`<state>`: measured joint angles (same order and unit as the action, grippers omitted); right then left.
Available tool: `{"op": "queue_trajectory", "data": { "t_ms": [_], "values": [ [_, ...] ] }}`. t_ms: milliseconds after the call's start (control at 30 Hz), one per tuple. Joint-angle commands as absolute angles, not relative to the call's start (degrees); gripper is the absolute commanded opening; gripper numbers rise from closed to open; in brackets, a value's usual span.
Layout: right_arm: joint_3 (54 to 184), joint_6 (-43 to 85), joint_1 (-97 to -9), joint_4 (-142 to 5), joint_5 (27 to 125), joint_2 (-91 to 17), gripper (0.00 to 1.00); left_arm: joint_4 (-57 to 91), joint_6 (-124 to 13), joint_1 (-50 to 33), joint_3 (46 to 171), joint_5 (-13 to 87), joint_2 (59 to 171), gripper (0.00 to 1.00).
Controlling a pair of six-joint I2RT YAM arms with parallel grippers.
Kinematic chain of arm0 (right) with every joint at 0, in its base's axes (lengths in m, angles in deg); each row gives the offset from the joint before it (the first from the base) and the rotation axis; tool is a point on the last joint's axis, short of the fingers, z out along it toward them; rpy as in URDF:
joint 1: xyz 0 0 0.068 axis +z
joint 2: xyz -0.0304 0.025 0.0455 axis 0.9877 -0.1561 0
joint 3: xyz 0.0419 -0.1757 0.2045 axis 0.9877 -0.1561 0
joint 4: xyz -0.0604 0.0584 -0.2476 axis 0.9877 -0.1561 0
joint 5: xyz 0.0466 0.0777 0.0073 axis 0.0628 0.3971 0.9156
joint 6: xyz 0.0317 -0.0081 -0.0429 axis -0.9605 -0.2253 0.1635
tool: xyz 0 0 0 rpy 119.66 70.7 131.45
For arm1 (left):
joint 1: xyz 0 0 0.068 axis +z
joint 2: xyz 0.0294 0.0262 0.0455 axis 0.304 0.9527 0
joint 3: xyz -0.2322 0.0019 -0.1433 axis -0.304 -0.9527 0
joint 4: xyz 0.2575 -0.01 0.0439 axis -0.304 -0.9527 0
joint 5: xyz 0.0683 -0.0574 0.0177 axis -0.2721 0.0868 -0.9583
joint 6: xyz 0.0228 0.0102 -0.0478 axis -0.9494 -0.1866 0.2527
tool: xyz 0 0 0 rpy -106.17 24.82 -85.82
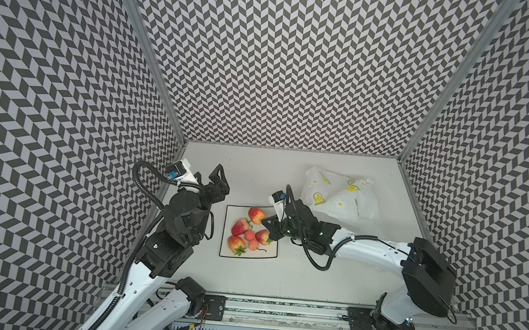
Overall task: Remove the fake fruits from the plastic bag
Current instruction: 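Lower the peach onto the tray and open the right gripper, then grasp the bag edge with the left gripper while the right reaches into the bag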
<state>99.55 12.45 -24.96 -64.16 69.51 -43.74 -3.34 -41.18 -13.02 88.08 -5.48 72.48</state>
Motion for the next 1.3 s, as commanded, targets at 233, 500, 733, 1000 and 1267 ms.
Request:
{"op": "queue_trajectory", "data": {
  "t_ms": [233,500,733,1000,1267],
  "values": [
    [103.0,10.59,-25.01,-58.58,63.02,-52.25,0.0,-4.63,-38.61,-12.71,85.03,-3.46,72.2,0.77],
    [103.51,10.35,-25.07,-58.9,62.94,-54.49,0.14,-4.31,-40.0,-12.71,85.16,-1.97,73.33,0.77],
    [103.94,11.36,-25.29,-61.92,60.0,-51.02,0.33,-3.38,-41.74,-12.71,86.39,0.67,76.25,0.78],
    [101.86,13.17,-25.29,-63.97,64.4,-36.21,0.38,0.46,-44.51,-12.76,86.35,8.96,79.05,0.78],
    [97.44,12.42,-24.55,-74.11,67.58,-20.9,0.33,5.17,-48.72,-16.31,86.0,18.37,83.12,0.77]
  ]
}}
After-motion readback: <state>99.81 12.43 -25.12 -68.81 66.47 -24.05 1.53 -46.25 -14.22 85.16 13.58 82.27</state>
